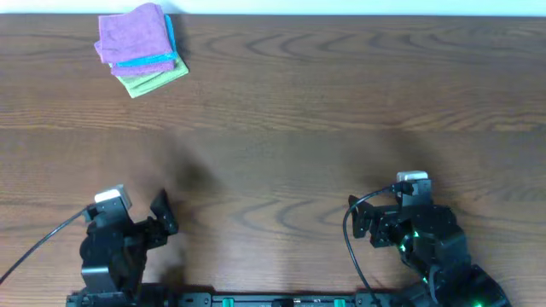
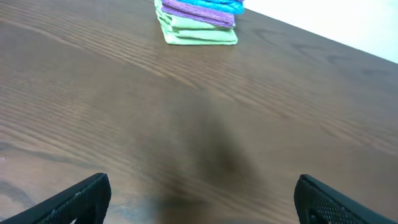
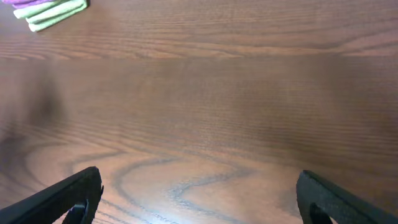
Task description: Fold the cloth
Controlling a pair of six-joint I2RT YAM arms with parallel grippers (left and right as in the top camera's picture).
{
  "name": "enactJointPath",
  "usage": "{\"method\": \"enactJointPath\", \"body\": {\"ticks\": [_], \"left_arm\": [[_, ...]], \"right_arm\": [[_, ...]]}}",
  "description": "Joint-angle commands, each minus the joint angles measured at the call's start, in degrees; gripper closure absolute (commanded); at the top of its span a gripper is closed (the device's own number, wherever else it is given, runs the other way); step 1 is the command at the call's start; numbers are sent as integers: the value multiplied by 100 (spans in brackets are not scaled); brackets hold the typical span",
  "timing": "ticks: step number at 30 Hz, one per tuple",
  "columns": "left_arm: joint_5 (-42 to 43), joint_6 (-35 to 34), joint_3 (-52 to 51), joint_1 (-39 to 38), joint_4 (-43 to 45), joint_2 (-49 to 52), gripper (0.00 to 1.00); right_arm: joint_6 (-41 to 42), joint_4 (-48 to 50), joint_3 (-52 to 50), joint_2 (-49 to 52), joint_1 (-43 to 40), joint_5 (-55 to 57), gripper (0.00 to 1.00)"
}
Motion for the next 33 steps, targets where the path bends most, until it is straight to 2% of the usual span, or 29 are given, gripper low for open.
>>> {"method": "enactJointPath", "body": {"ticks": [1, 11, 26, 33], "left_arm": [[-59, 435, -219, 35, 17, -262, 5], [33, 787, -686, 11, -87, -640, 5], [26, 1567, -841, -295, -603, -656, 5], [37, 1613, -1069, -295, -693, -1043, 5]], "right_arm": [[57, 2, -24, -31, -52, 59, 1], [57, 2, -24, -31, -52, 59, 1], [55, 2, -24, -31, -50, 59, 1], [55, 2, -24, -31, -52, 59, 1]]}}
